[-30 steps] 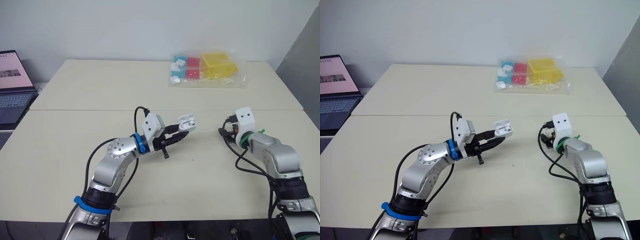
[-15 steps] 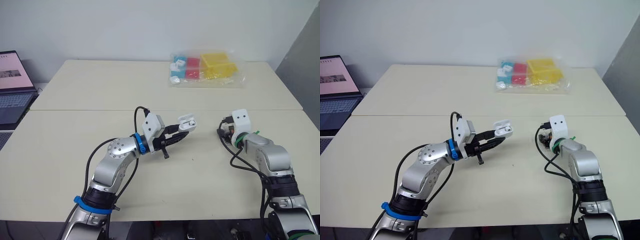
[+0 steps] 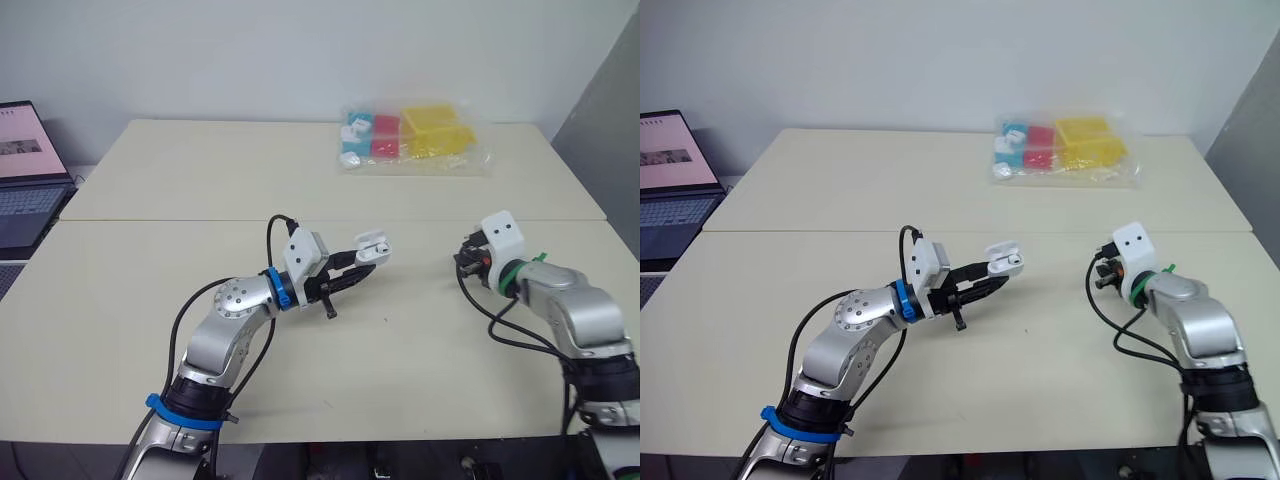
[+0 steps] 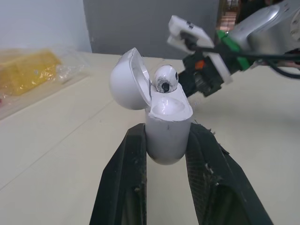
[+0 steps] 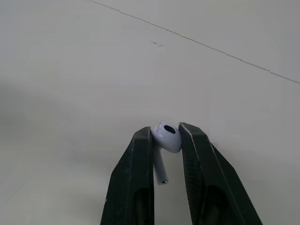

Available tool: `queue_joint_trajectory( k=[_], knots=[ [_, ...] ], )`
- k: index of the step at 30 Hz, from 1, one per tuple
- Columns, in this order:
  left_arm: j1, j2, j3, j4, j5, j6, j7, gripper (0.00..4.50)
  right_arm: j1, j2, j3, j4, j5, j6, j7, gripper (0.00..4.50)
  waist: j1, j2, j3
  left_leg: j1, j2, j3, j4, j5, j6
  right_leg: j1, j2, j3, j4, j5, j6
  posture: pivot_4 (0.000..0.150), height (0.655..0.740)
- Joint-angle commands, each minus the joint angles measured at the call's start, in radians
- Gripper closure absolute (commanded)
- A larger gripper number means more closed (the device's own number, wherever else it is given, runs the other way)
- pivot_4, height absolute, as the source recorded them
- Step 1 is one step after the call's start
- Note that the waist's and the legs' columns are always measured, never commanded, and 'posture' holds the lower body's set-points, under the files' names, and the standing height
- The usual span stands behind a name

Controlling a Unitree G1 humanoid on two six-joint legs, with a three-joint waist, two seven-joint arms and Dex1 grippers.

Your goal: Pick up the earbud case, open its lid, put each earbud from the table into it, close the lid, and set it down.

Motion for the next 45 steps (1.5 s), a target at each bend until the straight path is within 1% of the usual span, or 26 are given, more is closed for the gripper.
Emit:
queue_joint_trajectory(
  k=[1, 2, 3, 4, 6, 8, 13, 17, 22, 25, 30, 33, 40, 43, 45],
  knots=[
    [0.009, 0.014, 0.003, -0.054, -0.005, -0.008, -0.005, 3.72, 0.071, -0.149, 0.021, -0.087, 0.030, -0.197, 0.279, 4.05, 0.000, 0.000, 0.000, 0.000, 0.000, 0.000, 0.000, 0.000, 0.000, 0.000, 0.000, 0.000, 0.000, 0.000, 0.000, 0.150, 0.7400],
    [0.014, 0.017, 0.003, -0.062, -0.006, -0.004, -0.004, 3.72, 0.105, -0.221, 0.039, -0.081, -0.002, -0.326, 0.375, 4.05, 0.000, 0.000, 0.000, 0.000, 0.000, 0.000, 0.000, 0.000, 0.000, 0.000, 0.000, 0.000, 0.000, 0.000, 0.000, 0.150, 0.7400],
    [0.019, 0.021, 0.003, -0.068, -0.008, -0.001, -0.003, 3.72, 0.126, -0.264, 0.051, -0.073, -0.026, -0.415, 0.433, 4.05, 0.000, 0.000, 0.000, 0.000, 0.000, 0.000, 0.000, 0.000, 0.000, 0.000, 0.000, 0.000, 0.000, 0.000, 0.000, 0.150, 0.7400],
    [0.026, 0.024, 0.003, -0.078, -0.010, 0.003, -0.001, 3.72, 0.151, -0.307, 0.054, -0.047, -0.020, -0.530, 0.538, 4.05, 0.000, 0.000, 0.000, 0.001, 0.000, 0.000, 0.000, 0.000, 0.000, 0.000, 0.000, 0.000, -0.001, 0.000, 0.000, 0.150, 0.7400],
    [0.035, 0.029, 0.004, -0.089, -0.013, 0.009, 0.002, 3.72, 0.174, -0.338, 0.052, -0.005, 0.000, -0.651, 0.649, 4.05, -0.002, -0.001, 0.001, 0.001, 0.000, 0.001, 0.000, 0.000, 0.000, 0.001, 0.000, -0.001, -0.001, 0.000, 0.000, 0.150, 0.7400],
    [0.044, 0.031, 0.004, -0.099, -0.013, 0.013, 0.007, 3.72, 0.164, -0.369, 0.072, 0.060, -0.038, -0.737, 0.703, 4.05, -0.005, -0.001, 0.001, 0.002, 0.000, 0.001, 0.001, 0.000, 0.000, 0.002, 0.000, -0.001, -0.001, 0.000, 0.000, 0.150, 0.7400],
    [0.076, 0.037, 0.005, -0.136, -0.015, 0.033, 0.016, 3.72, 0.076, -0.427, 0.156, 0.230, -0.134, -0.820, 0.853, 4.05, -0.006, -0.001, 0.001, 0.003, 0.000, 0.002, 0.001, 0.000, 0.000, 0.002, 0.000, -0.001, 0.001, 0.000, 0.000, 0.150, 0.7400],
    [0.096, 0.042, 0.005, -0.164, -0.016, 0.048, 0.020, 3.72, 0.019, -0.432, 0.212, 0.295, -0.203, -0.839, 0.912, 4.05, -0.004, -0.001, 0.001, 0.003, 0.000, 0.001, 0.001, 0.000, 0.000, 0.002, 0.000, 0.000, 0.001, 0.000, 0.000, 0.150, 0.7400],
    [0.100, 0.050, 0.007, -0.178, -0.022, 0.062, 0.023, 3.72, -0.005, -0.418, 0.235, 0.321, -0.225, -0.874, 0.952, 4.05, -0.001, -0.001, 0.001, 0.003, 0.000, 0.001, 0.001, 0.000, 0.000, 0.001, 0.000, 0.000, 0.001, 0.000, 0.000, 0.150, 0.7400],
    [0.101, 0.054, 0.009, -0.181, -0.023, 0.067, 0.025, 3.72, -0.017, -0.395, 0.236, 0.329, -0.242, -0.855, 0.928, 4.05, -0.001, -0.001, 0.001, 0.003, 0.000, 0.001, 0.001, 0.000, 0.000, 0.002, 0.000, 0.000, 0.001, 0.000, 0.000, 0.150, 0.7400],
    [0.104, 0.057, 0.009, -0.192, -0.025, 0.075, 0.029, 3.72, -0.015, -0.403, 0.239, 0.309, -0.260, -0.807, 0.948, 4.05, 0.001, -0.001, 0.001, 0.003, 0.000, 0.001, 0.001, 0.000, 0.000, 0.002, -0.001, 0.000, 0.002, 0.000, 0.000, 0.150, 0.7400],
    [0.108, 0.057, 0.009, -0.199, -0.027, 0.084, 0.032, 3.72, -0.023, -0.397, 0.236, 0.292, -0.260, -0.775, 0.948, 3.02, 0.000, -0.001, 0.001, 0.003, 0.000, 0.001, 0.001, 0.000, 0.000, 0.002, -0.001, 0.000, 0.002, 0.000, 0.000, 0.150, 0.7400],
    [0.113, 0.055, 0.008, -0.212, -0.027, 0.096, 0.037, 3.72, -0.041, -0.401, 0.220, 0.297, -0.271, -0.836, 0.949, 0.48, 0.000, -0.001, 0.001, 0.004, 0.000, 0.001, 0.002, 0.000, 0.000, 0.002, -0.001, 0.000, 0.003, 0.000, 0.000, 0.150, 0.7400],
    [0.113, 0.055, 0.013, -0.213, -0.028, 0.101, 0.040, 3.72, -0.037, -0.428, 0.144, 0.243, -0.215, -0.750, 0.931, 0.47, 0.000, -0.001, 0.001, 0.004, 0.000, 0.001, 0.001, 0.000, 0.000, 0.002, -0.001, 0.000, 0.003, 0.000, 0.000, 0.150, 0.7400],
    [0.116, 0.054, 0.015, -0.215, -0.029, 0.103, 0.043, 3.72, -0.001, -0.460, 0.099, 0.184, -0.171, -0.677, 0.939, 0.47, 0.001, -0.001, 0.001, 0.003, 0.000, 0.001, 0.001, 0.000, 0.000, 0.001, -0.001, 0.000, 0.003, 0.000, 0.000, 0.150, 0.7400]
  ],
)
